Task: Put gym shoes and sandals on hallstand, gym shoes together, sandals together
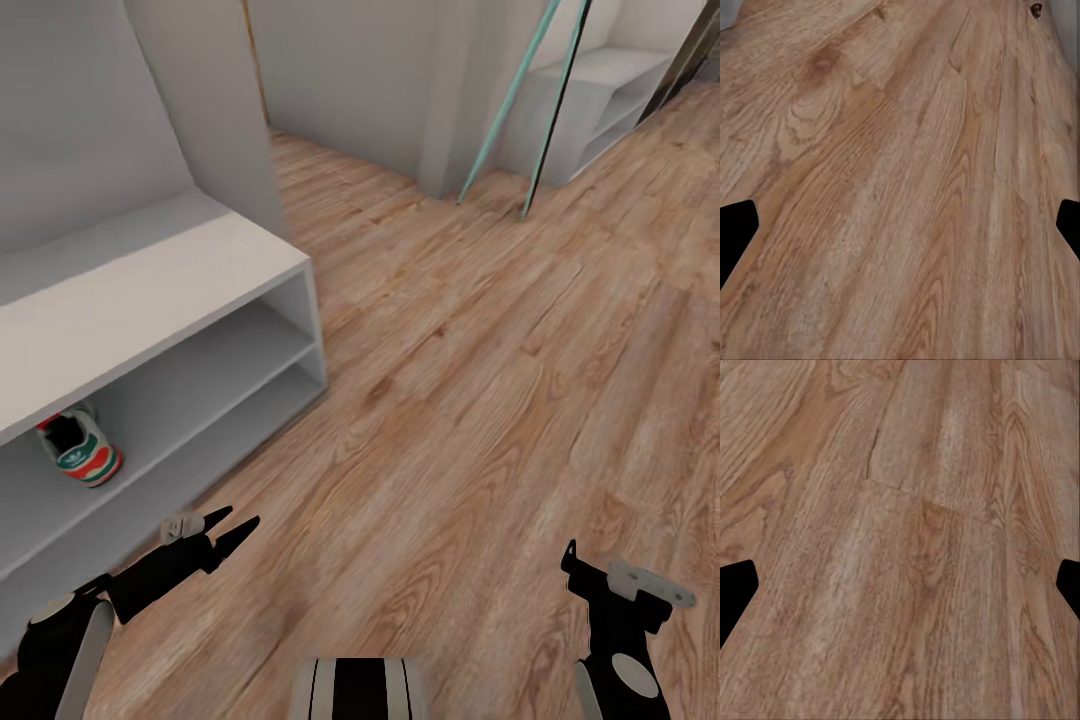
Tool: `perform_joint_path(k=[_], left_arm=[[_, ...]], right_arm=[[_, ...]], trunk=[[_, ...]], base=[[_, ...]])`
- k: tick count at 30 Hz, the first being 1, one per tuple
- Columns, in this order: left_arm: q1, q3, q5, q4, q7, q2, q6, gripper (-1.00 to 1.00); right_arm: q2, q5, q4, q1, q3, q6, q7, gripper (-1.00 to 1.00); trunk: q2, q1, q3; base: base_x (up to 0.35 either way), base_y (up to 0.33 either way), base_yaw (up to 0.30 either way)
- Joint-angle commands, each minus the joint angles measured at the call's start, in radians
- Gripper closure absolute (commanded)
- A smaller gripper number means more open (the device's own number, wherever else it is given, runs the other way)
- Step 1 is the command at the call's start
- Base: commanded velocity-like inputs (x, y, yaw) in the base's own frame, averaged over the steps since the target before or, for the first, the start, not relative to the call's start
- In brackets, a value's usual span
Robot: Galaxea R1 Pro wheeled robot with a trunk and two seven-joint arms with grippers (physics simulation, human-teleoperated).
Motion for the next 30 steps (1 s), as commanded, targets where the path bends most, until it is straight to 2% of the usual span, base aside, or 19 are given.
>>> perform_joint_path(k=[1, 12, 25, 30], left_arm=[[0.0, 0.001, 0.006, 0.0, -0.002, 0.0, 0.009, -1.0], [0.0, -0.003, 0.006, 0.0, -0.002, 0.0, 0.009, -1.0], [0.0, 0.0, 0.006, 0.0, -0.001, 0.0, 0.009, -1.0], [0.0, 0.001, 0.006, 0.0, -0.001, 0.0, 0.009, -1.0]], right_arm=[[0.001, 0.002, -0.001, -0.001, 0.0, 0.007, -0.002, -1.0], [0.002, 0.003, 0.0, -0.001, 0.0, 0.007, -0.004, -1.0], [0.002, 0.002, -0.001, -0.001, 0.0, 0.007, -0.004, -1.0], [0.002, 0.002, -0.001, -0.001, 0.0, 0.007, -0.004, -1.0]], trunk=[[0.0, 0.0, -0.001], [0.0, 0.0, -0.001], [0.0, 0.0, -0.001], [0.0, 0.0, -0.001]], base=[[0.279, -0.092, -0.294], [0.295, -0.15, -0.271], [0.298, -0.161, -0.043], [0.296, -0.163, -0.207]])
